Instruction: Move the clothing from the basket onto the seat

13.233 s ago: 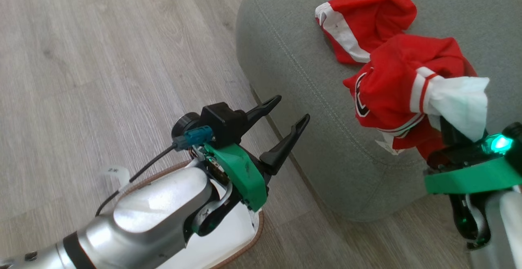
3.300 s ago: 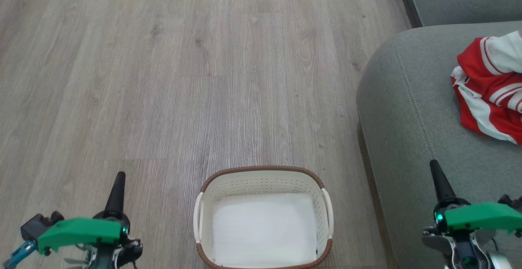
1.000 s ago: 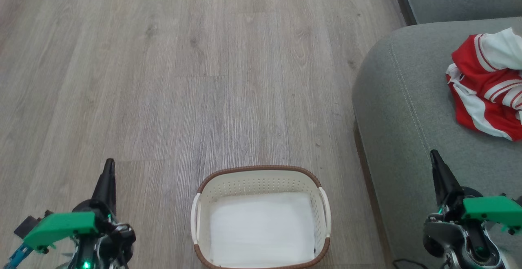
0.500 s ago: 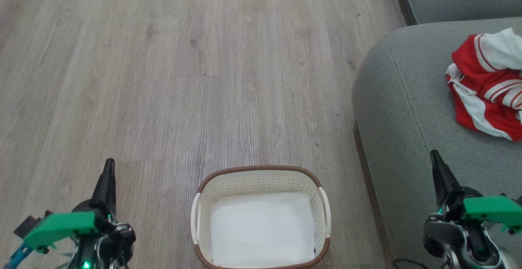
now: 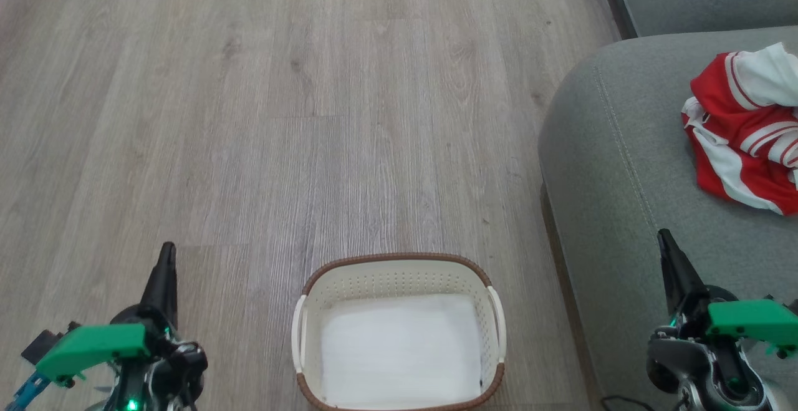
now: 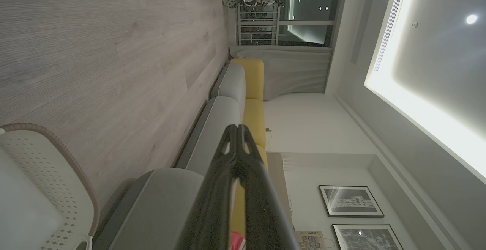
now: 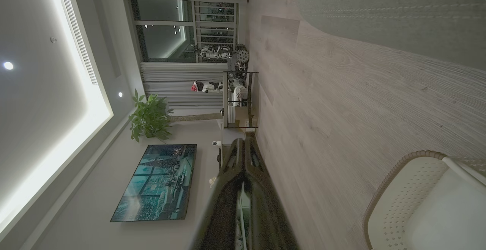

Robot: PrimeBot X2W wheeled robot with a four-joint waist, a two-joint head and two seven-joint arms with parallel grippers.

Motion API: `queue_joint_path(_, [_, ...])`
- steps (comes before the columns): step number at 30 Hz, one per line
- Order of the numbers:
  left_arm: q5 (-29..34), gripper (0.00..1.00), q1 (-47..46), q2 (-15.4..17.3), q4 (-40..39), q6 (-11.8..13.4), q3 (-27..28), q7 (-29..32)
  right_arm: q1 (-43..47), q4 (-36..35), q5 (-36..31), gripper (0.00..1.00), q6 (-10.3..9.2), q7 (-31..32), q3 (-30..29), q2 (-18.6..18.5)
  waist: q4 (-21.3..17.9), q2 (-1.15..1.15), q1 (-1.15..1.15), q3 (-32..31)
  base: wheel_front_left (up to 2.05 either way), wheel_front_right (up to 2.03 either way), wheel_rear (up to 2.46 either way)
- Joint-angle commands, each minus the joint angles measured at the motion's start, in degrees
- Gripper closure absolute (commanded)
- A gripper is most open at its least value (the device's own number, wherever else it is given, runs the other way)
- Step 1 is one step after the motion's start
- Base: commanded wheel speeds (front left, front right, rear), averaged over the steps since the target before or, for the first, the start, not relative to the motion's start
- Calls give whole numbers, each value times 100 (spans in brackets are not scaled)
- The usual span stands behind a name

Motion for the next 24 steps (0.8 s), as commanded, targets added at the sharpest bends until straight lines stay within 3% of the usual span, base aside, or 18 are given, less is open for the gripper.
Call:
queue_joint_path(1, [-14, 100, -277, 42, -209, -38, 210, 46, -281, -191, 26, 100, -1, 39, 88, 7, 0, 0, 0, 0, 0, 0, 0])
queue_joint_path(24, [-15, 100, -277, 42, -209, -38, 209, 45, -281, -191, 24, 100, -1, 41, 86, 9, 0, 0, 0, 0, 0, 0, 0])
